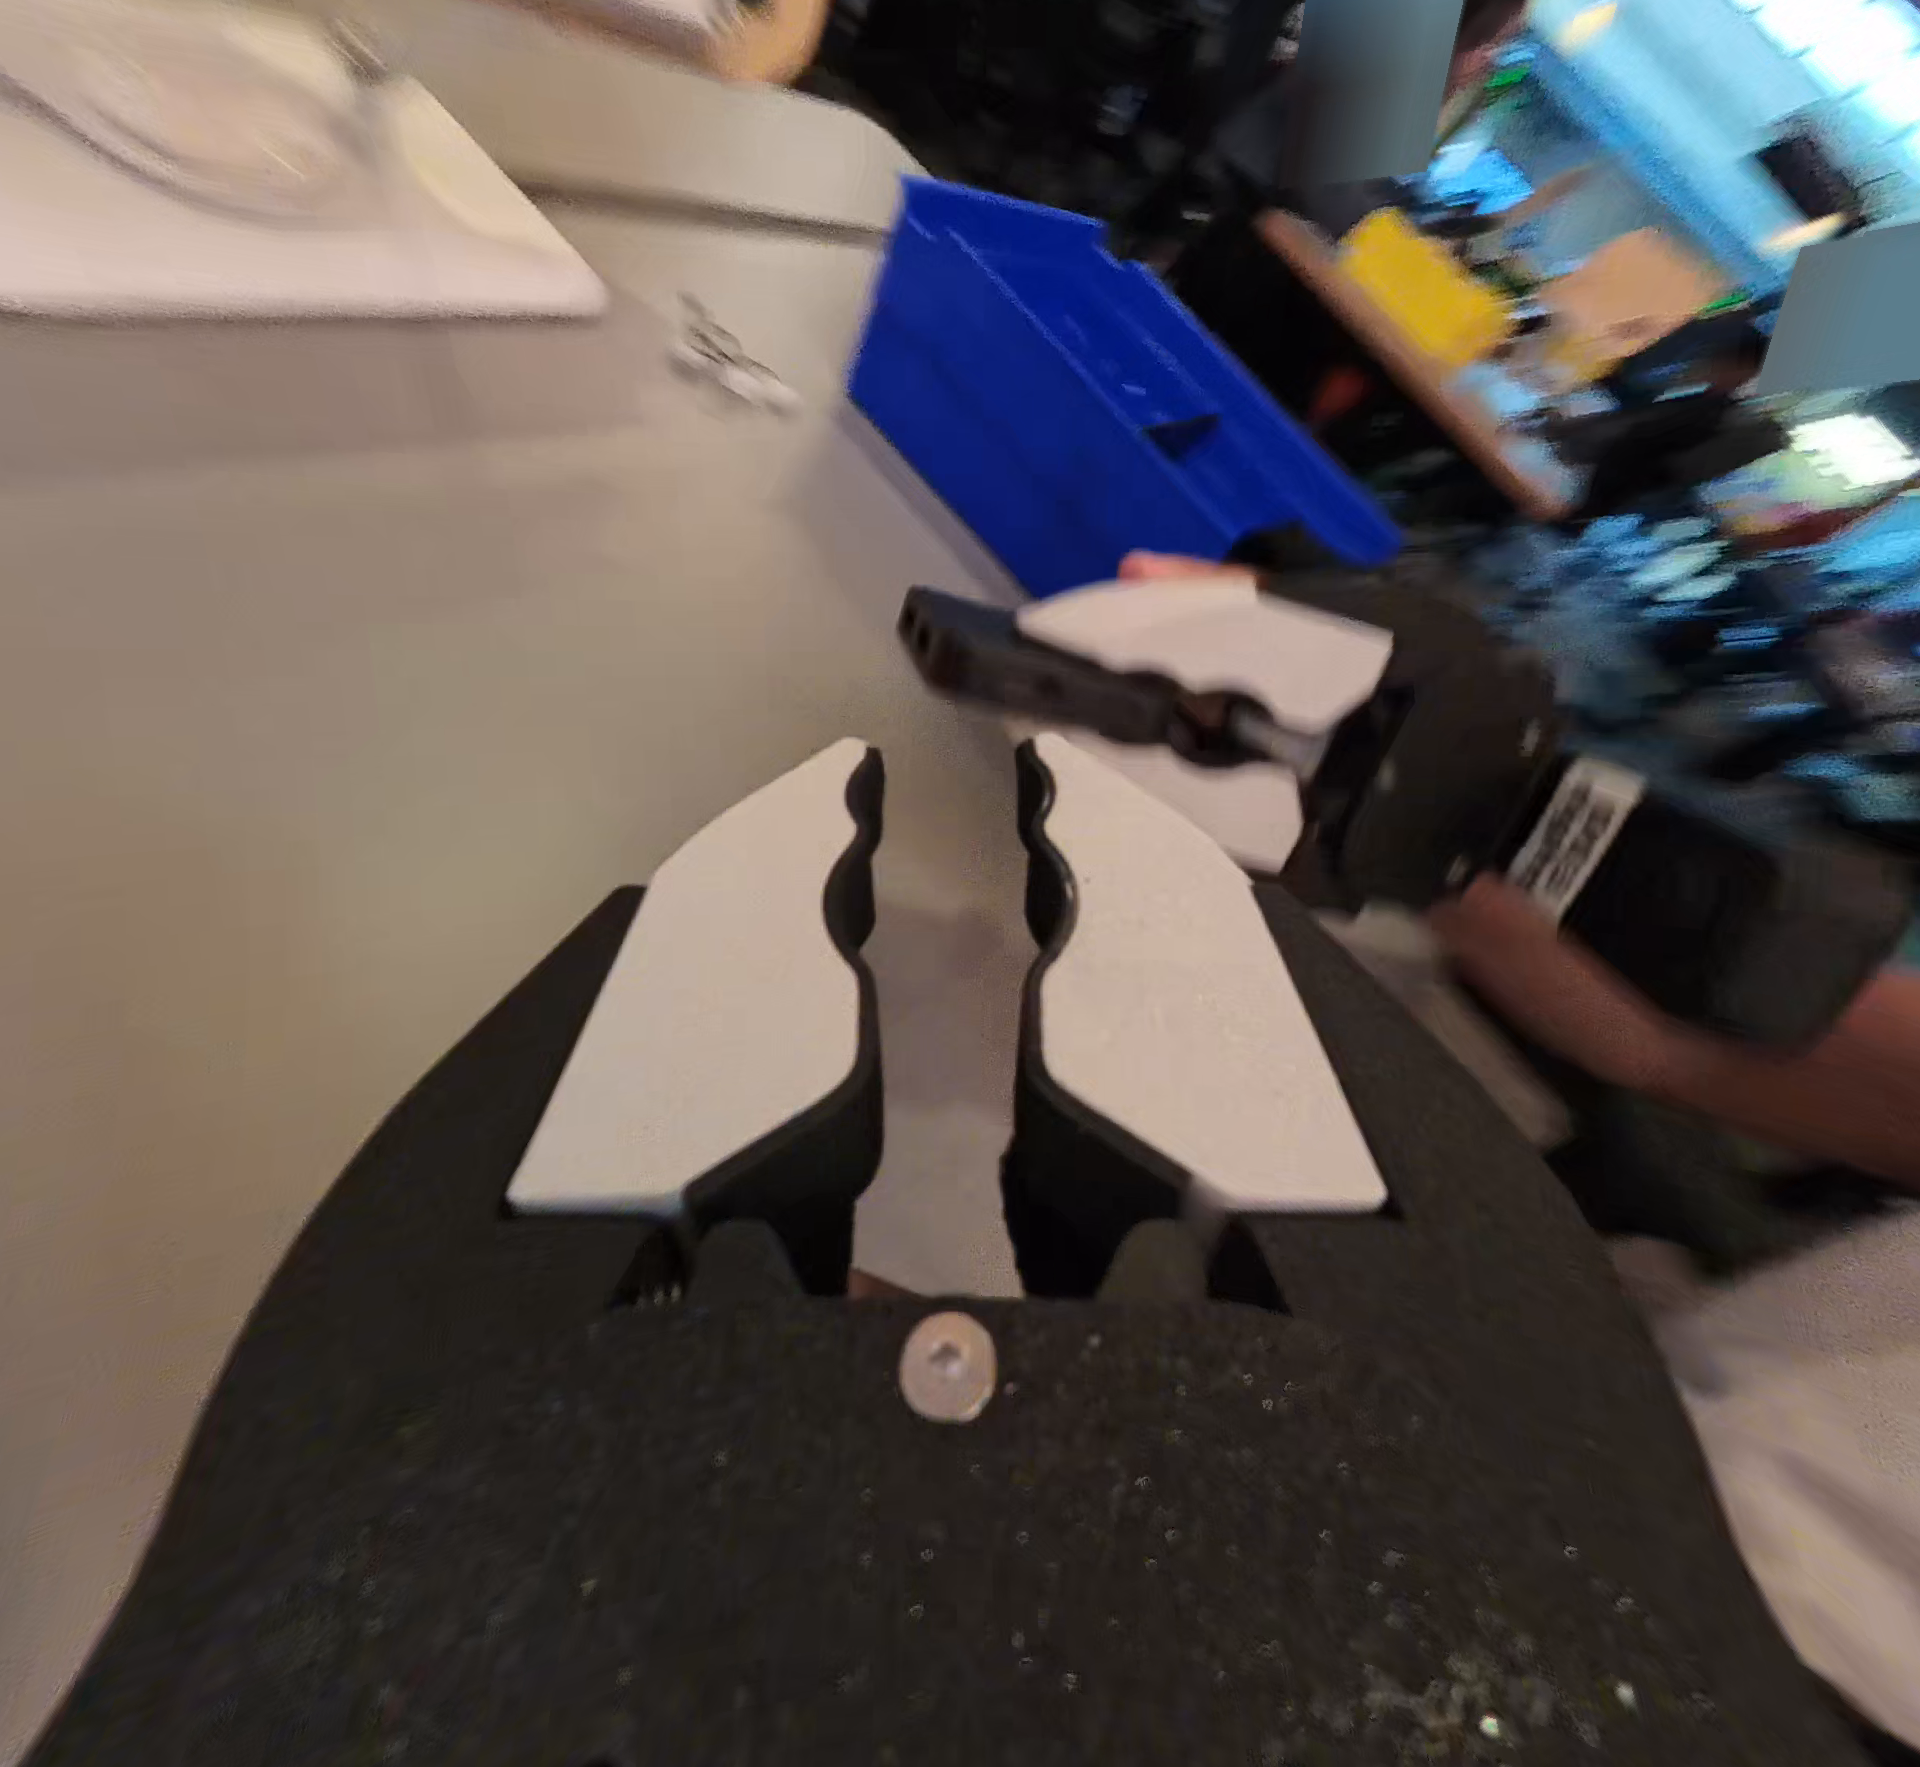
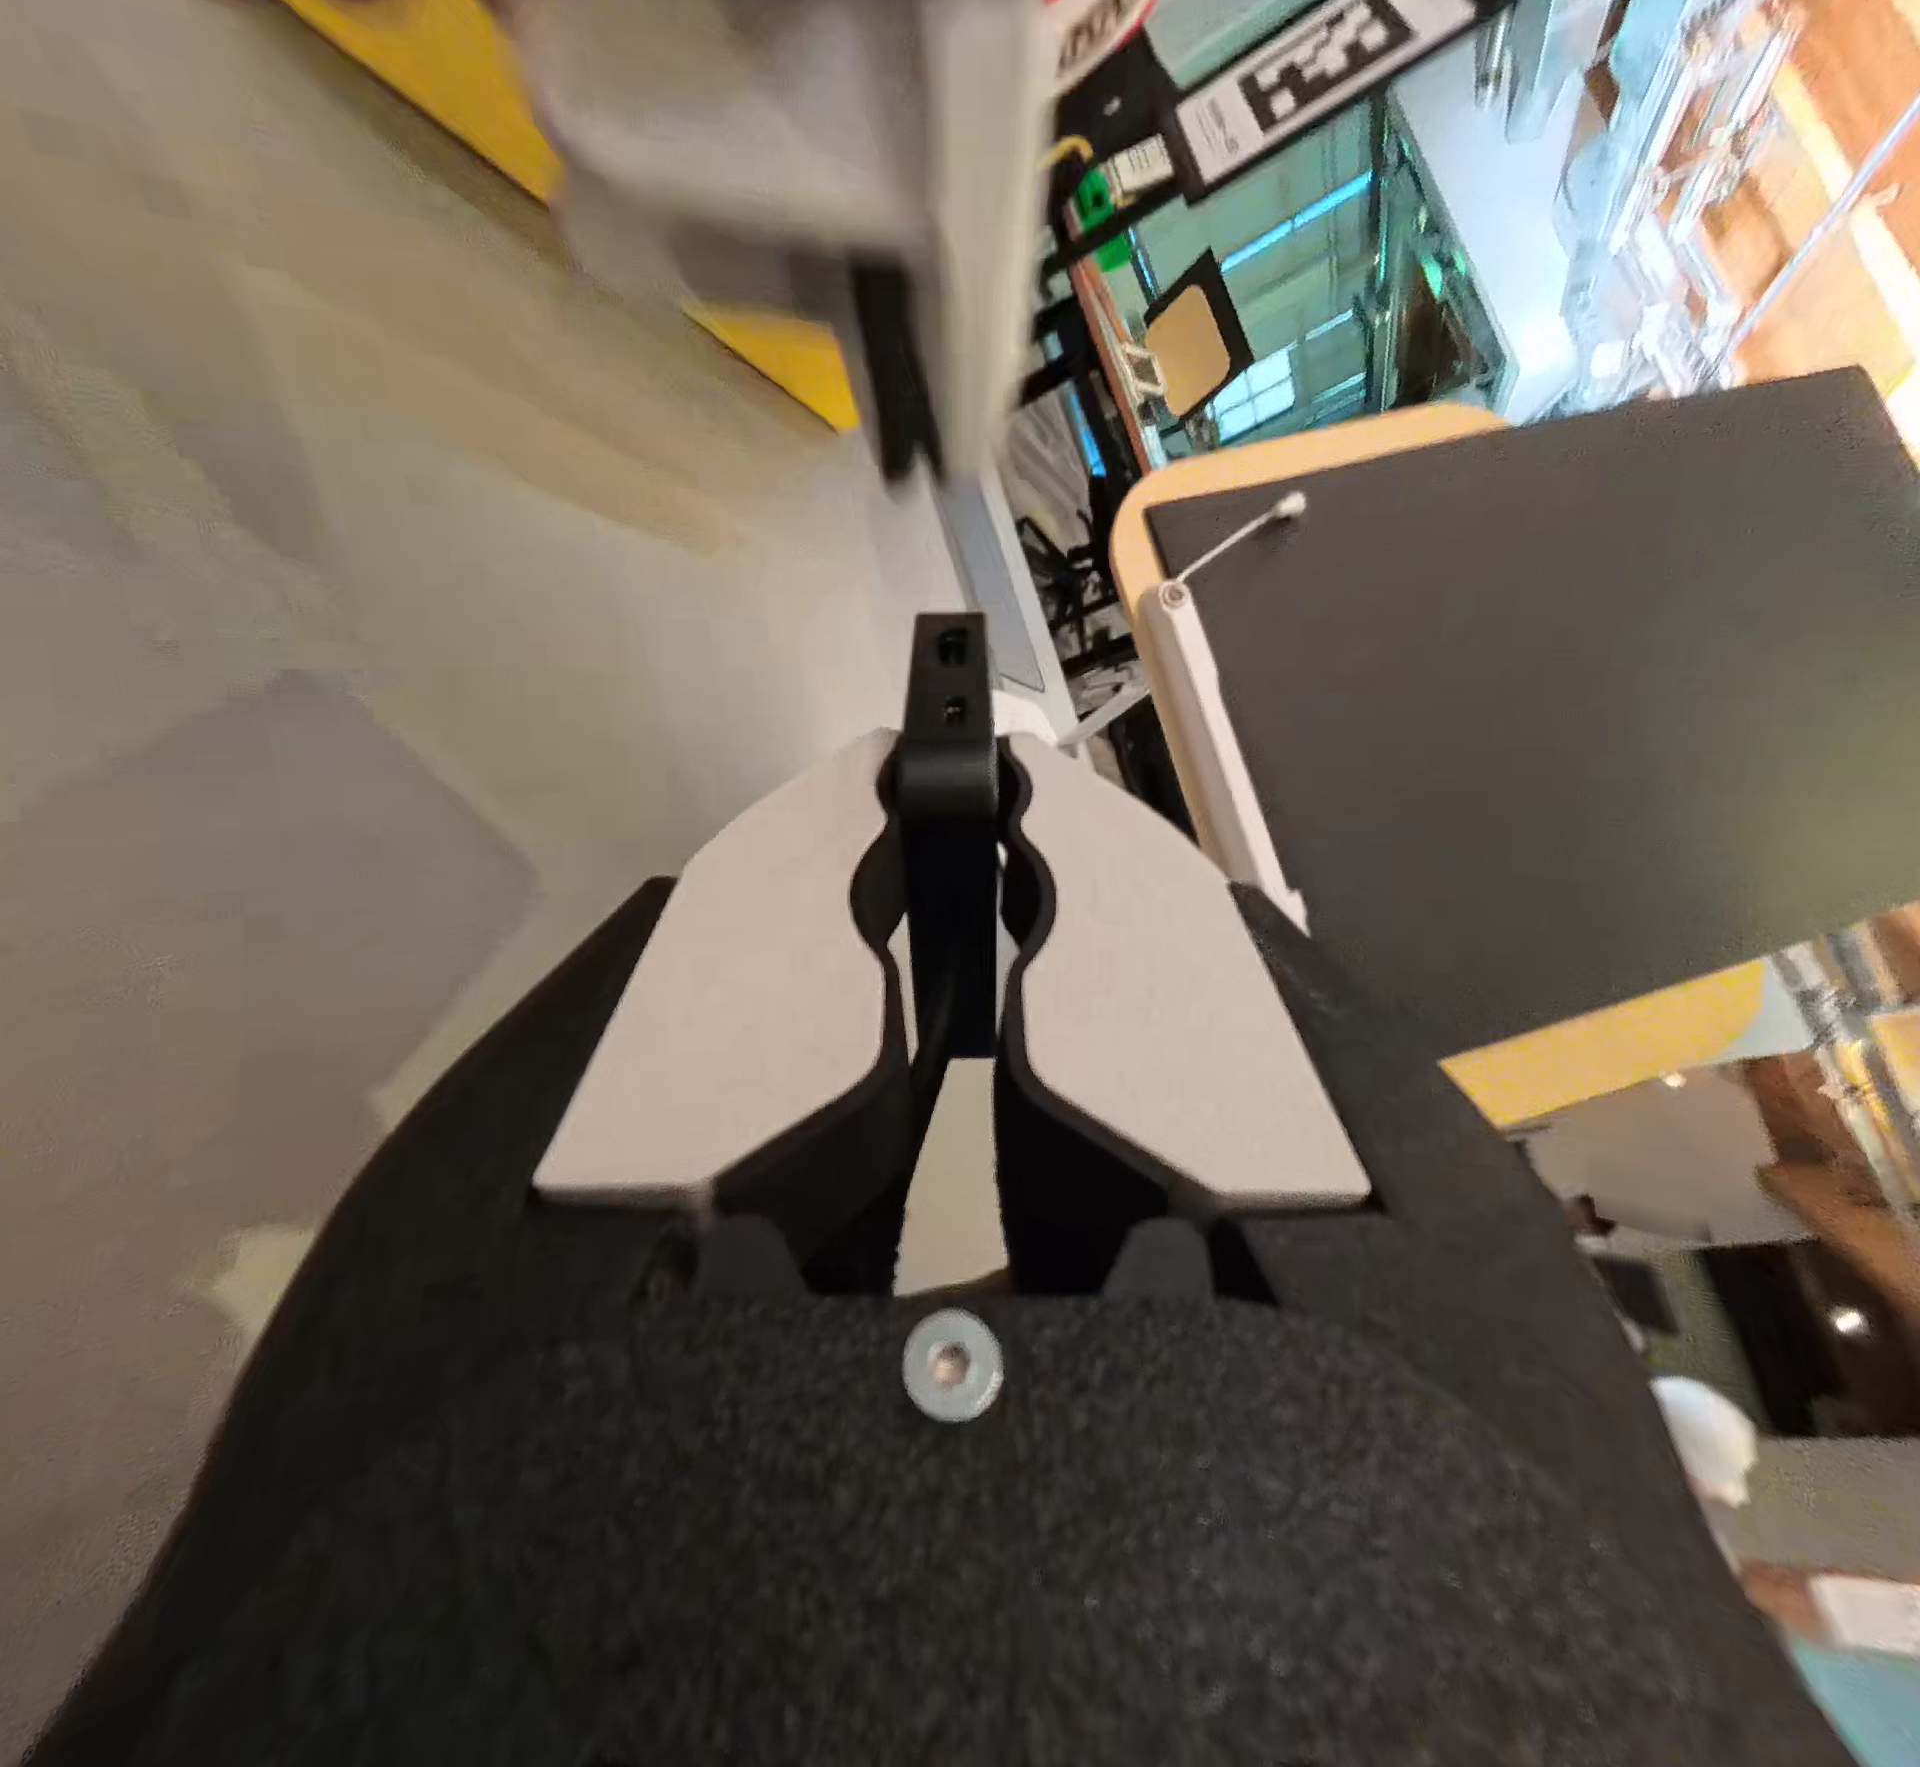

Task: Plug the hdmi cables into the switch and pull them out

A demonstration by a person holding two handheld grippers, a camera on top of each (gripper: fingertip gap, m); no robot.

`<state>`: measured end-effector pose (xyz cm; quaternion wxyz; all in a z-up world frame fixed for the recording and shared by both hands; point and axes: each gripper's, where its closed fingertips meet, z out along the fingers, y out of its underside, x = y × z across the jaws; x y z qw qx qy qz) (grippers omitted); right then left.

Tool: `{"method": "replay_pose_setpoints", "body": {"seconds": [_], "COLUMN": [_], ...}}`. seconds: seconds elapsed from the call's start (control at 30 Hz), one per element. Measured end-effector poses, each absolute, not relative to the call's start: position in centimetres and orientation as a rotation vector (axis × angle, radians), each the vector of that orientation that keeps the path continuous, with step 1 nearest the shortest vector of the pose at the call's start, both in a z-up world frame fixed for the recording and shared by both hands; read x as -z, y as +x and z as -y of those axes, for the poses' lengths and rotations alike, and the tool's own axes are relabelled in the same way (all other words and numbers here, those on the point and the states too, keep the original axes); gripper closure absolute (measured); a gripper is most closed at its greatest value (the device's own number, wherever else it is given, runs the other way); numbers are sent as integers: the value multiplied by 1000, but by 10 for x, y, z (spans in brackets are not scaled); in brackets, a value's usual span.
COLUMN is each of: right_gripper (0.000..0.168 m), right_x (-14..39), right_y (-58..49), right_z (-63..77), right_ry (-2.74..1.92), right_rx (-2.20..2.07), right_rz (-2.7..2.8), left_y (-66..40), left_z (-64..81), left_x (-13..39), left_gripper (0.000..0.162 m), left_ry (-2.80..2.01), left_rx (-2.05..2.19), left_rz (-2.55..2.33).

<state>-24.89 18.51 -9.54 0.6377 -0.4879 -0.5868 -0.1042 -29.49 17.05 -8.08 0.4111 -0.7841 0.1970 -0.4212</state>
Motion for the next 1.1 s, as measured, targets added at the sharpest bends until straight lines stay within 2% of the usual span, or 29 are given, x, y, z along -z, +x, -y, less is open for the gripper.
{"method": "replay_pose_setpoints", "body": {"seconds": [0.07, 0.2, 0.3, 0.53, 0.7, 0.93, 1.1], "right_gripper": [155, 155, 155, 155, 155, 155, 156], "right_x": [101, 116, 126, 142, 137, 121, 112], "right_y": [-251, -267, -285, -271, -246, -235, -236], "right_z": [-213, -264, -291, -314, -282, -274, -266], "right_ry": [-1236, -1376, -1306, -1169, -1040, -1061, -1072], "right_rx": [179, 122, 181, 139, 228, 132, 68], "right_rz": [1316, 1308, 1372, 1234, 1255, 1165, 1113], "left_y": [-325, -344, -344, -369, -385, -411, -407], "left_z": [-152, -90, -61, -66, -67, -76, -78], "left_x": [77, 97, 130, 139, 149, 157, 157], "left_gripper": [138, 138, 137, 135, 128, 129, 129], "left_ry": [-1935, -1858, -1866, -1867, -1981, -2020, -2027], "left_rx": [847, 727, 632, 299, 455, 329, 425], "left_rz": [-481, -391, -392, -517, -372, -370, -339]}}
